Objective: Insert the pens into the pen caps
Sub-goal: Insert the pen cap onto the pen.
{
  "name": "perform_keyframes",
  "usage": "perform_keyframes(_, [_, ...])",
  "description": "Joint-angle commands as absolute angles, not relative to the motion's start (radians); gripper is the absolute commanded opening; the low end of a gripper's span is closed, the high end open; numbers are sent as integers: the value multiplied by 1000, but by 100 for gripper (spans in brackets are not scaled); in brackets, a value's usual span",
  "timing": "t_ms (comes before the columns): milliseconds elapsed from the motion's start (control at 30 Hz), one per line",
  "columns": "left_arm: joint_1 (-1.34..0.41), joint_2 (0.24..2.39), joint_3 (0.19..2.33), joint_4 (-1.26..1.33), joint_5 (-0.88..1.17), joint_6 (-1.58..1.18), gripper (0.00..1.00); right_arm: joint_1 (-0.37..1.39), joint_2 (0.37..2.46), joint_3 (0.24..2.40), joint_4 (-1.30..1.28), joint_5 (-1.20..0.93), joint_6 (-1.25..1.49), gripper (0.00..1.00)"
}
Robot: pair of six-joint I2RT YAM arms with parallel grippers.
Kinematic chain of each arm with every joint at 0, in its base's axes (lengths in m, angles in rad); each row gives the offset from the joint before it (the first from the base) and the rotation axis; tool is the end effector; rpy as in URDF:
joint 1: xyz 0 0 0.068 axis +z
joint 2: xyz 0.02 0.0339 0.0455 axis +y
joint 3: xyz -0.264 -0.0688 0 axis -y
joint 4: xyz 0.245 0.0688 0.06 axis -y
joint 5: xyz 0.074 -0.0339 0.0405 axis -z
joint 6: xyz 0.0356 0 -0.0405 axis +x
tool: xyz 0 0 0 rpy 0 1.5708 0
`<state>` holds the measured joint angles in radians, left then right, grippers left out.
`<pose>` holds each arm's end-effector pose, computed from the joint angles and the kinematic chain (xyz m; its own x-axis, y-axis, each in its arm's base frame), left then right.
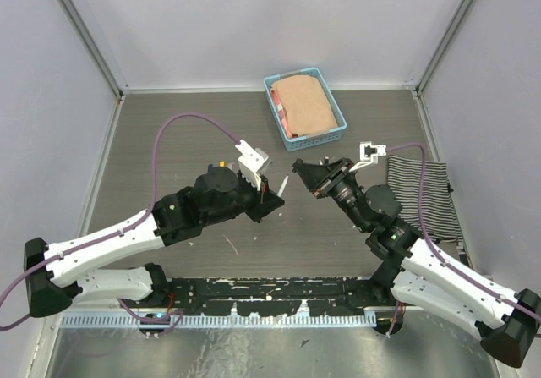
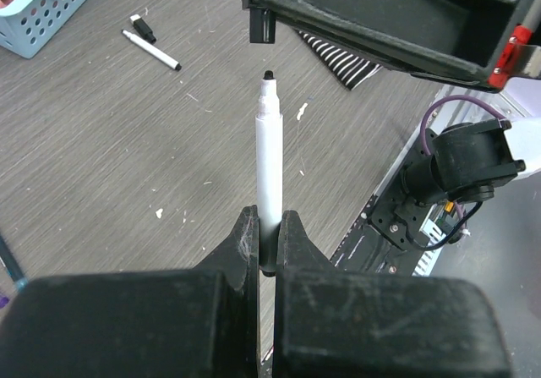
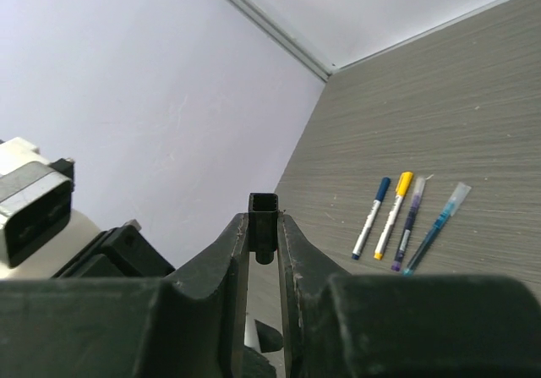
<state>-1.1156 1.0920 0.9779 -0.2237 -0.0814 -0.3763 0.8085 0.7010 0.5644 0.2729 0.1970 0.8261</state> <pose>0.1133 -0.2250 0.3432 -0.4521 0.0905 -0.8874 0.7477 0.5810 -0.3217 0.1273 0.1232 0.3247 -0.3595 0.6677 -0.6519 -0.4589 0.4818 0.7465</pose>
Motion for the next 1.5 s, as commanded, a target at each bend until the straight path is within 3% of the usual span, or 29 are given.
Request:
perform_keyframes(0, [-1118, 1072, 962, -179, -75, -381, 0, 825, 695, 607, 377, 182, 817, 0])
perform_keyframes(1467, [-1118, 1092, 965, -195, -67, -380, 0, 844, 687, 611, 376, 179, 827, 0])
